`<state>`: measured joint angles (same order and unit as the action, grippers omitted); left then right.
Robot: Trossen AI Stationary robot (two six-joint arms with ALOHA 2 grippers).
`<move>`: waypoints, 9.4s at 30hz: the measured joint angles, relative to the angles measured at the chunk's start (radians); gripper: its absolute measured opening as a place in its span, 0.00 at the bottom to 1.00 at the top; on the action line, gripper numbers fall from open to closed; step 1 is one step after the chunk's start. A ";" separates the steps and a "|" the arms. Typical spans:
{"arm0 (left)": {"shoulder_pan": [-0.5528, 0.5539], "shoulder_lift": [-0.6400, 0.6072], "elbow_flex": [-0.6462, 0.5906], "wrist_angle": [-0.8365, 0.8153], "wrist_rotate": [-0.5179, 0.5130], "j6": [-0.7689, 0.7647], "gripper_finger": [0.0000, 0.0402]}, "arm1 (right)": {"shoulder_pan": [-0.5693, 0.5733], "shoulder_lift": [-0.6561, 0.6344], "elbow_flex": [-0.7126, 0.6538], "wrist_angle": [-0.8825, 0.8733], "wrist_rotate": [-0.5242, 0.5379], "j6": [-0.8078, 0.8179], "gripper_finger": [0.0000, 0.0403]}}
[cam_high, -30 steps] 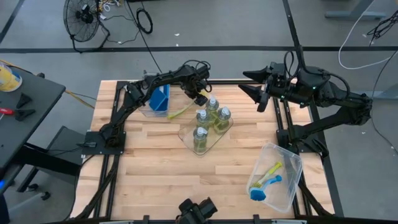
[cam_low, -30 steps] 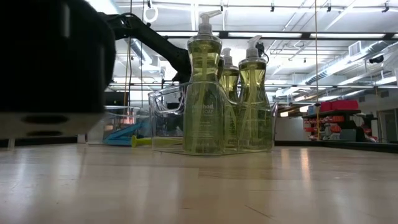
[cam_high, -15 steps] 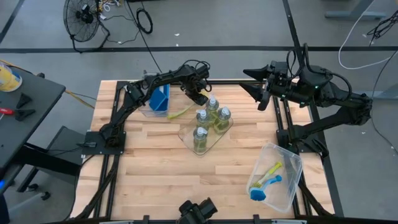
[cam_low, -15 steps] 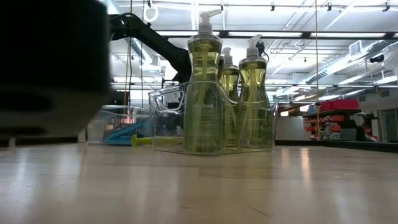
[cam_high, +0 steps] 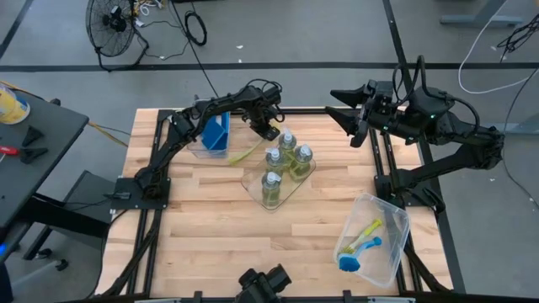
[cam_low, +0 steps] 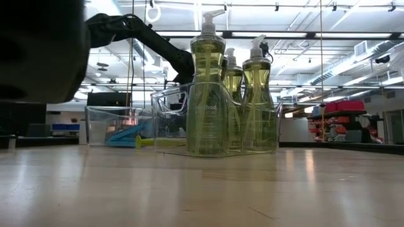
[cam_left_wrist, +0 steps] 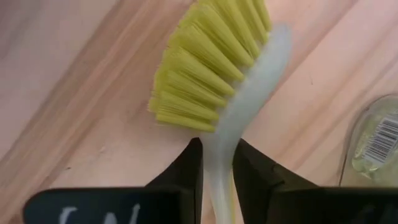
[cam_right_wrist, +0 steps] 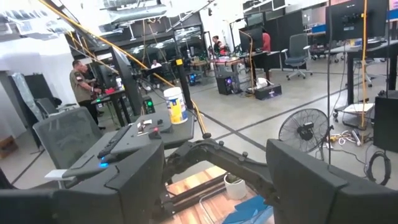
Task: Pick & Place Kitchen Sink Supplies
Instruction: Put the yellow toilet brush into the transparent container
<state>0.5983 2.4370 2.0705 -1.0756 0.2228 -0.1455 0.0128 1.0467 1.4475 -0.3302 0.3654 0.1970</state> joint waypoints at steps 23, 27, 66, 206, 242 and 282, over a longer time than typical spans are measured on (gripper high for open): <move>0.049 -0.069 0.001 -0.049 0.006 -0.068 0.16 | 0.000 0.000 0.000 0.002 -0.018 -0.023 0.71; 0.059 -0.074 0.001 -0.043 0.064 -0.099 0.16 | 0.000 0.000 0.000 0.002 -0.018 -0.024 0.71; 0.146 -0.231 0.284 0.079 0.187 -0.150 0.17 | 0.000 0.000 0.000 0.006 -0.015 -0.128 0.71; 0.040 -0.644 0.286 -0.003 0.229 0.259 0.59 | -0.228 0.065 -0.001 -0.388 -0.248 0.060 0.12; 0.036 -0.659 0.286 -0.230 0.174 0.366 0.59 | 0.297 0.059 -0.001 -0.733 -0.357 0.073 0.10; -0.048 -0.658 0.286 -0.125 0.169 0.314 0.59 | 0.800 0.134 -0.462 -0.546 -0.558 0.417 0.22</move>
<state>0.5499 1.7794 2.3562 -1.2003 0.3923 0.1688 0.8130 1.1805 0.9859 -0.8761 -0.1925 0.6136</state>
